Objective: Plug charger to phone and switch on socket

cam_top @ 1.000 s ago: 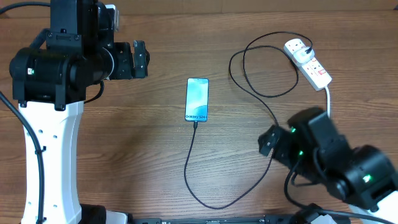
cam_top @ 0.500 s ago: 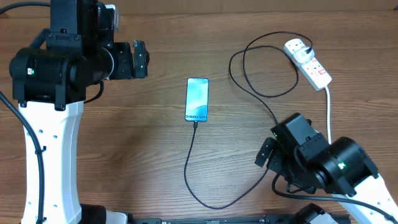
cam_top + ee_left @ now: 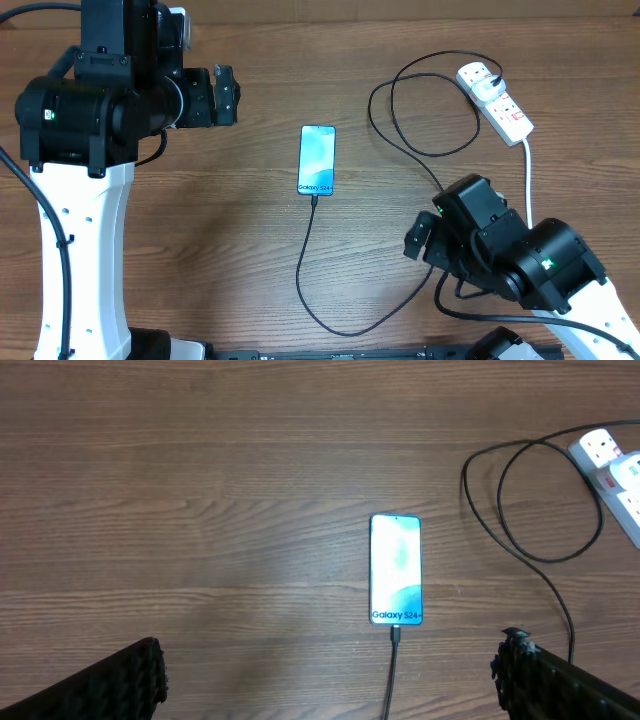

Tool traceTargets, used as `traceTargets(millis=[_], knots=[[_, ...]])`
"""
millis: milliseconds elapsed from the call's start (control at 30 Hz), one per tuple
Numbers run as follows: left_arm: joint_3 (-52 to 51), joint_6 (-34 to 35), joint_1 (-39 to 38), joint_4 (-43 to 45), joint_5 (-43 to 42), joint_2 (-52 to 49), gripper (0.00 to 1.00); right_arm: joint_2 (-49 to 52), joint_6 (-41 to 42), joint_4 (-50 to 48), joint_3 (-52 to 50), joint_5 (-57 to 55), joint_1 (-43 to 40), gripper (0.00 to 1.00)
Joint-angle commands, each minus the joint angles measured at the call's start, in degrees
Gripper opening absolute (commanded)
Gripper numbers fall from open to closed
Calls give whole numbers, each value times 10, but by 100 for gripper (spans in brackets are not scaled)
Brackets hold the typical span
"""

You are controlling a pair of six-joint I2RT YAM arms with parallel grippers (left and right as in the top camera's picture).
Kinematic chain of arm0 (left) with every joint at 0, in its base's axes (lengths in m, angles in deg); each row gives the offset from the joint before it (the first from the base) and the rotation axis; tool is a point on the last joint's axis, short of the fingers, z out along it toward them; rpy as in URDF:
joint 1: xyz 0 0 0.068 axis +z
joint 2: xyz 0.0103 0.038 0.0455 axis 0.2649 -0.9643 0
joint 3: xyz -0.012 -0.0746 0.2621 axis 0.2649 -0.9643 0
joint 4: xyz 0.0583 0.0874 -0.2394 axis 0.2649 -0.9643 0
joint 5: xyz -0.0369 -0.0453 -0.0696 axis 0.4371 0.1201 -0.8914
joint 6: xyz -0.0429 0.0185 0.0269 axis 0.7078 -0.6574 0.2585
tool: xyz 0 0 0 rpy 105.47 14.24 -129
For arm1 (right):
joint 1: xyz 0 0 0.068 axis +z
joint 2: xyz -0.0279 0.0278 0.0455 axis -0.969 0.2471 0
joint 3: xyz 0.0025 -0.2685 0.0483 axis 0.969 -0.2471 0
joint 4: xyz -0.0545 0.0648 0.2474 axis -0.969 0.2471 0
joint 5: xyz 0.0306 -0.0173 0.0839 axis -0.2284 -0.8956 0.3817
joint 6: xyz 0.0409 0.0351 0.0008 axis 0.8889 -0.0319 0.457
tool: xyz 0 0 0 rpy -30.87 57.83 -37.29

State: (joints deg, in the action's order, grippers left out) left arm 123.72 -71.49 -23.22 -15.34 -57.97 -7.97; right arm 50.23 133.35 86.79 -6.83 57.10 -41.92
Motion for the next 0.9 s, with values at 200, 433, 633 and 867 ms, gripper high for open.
traceTargets(millis=[200, 433, 633, 867], knots=[[1, 6, 0, 0, 4, 4, 100, -47, -176, -99, -3, -16, -63, 100], [1, 6, 0, 0, 4, 4, 100, -135, -285, -242, -78, 10, -131, 100], [1, 6, 0, 0, 4, 4, 100, -252, -302, -382, -214, 25, -212, 100], [1, 6, 1, 0, 4, 4, 100, -376, -304, -460, -340, 30, -264, 100]])
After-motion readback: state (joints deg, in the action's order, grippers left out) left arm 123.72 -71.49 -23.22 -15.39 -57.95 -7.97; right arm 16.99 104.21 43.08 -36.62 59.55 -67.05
